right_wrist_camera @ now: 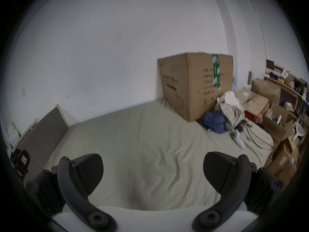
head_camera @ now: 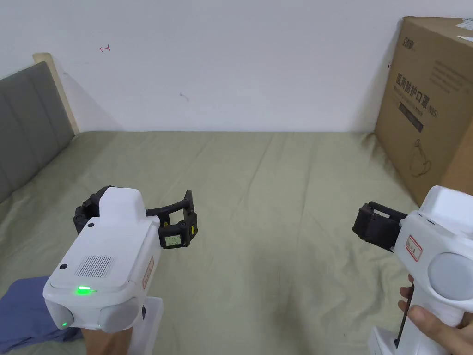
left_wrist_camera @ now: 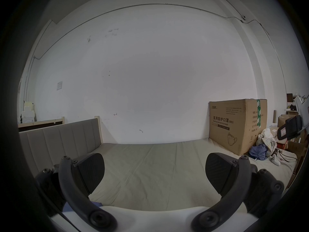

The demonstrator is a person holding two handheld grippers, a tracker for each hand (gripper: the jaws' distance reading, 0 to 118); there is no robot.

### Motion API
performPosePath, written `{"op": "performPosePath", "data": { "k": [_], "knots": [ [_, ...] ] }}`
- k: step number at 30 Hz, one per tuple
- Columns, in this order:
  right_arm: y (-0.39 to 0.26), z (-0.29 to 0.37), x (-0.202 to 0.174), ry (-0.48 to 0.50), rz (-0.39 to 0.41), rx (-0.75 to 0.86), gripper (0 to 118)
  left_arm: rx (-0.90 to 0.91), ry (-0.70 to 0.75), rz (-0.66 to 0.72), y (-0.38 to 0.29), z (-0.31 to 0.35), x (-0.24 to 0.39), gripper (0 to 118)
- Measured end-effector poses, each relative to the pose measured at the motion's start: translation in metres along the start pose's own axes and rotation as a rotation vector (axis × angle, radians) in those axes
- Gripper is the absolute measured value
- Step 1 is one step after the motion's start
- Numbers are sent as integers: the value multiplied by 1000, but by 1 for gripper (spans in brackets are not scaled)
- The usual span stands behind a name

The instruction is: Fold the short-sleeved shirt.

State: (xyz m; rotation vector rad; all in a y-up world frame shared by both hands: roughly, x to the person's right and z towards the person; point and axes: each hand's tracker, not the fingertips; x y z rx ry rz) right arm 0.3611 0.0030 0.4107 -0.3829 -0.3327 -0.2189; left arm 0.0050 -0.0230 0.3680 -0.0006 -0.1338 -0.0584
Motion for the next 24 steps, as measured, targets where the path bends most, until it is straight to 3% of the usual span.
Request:
{"op": "performPosePath", "data": {
  "k": [7,15,24],
  "knots": [
    [-18,16,2,47,96,375,117,4,-7,16,0,0,-2,118],
    [-24,19,-2,29,186,426,118,8,-8,4,0,1,0,118],
    [-28,20,-6,20,230,441,118,12,-11,5,-1,1,2,118]
  ]
}}
